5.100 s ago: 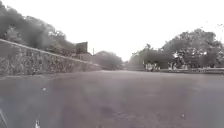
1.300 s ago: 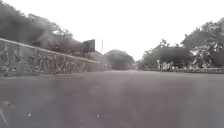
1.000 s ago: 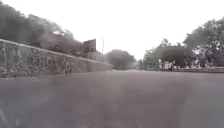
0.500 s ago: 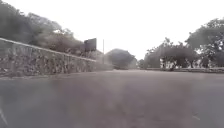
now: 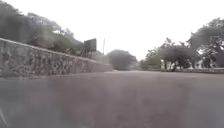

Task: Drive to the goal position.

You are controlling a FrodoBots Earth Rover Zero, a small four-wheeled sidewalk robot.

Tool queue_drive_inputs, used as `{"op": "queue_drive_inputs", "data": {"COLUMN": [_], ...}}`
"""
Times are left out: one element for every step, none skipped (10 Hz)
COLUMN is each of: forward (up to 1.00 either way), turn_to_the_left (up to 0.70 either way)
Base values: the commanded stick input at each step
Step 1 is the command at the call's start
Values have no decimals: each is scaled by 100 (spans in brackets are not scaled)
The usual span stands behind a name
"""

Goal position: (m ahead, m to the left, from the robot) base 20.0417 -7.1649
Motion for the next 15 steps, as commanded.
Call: {"op": "queue_drive_inputs", "data": {"forward": [70,70,70,70,70,70,70,70,70,70,70,70,70,70,70], "turn_to_the_left": [0,0,0,0,0,0,0,0,0,0,0,0,0,0,0]}}
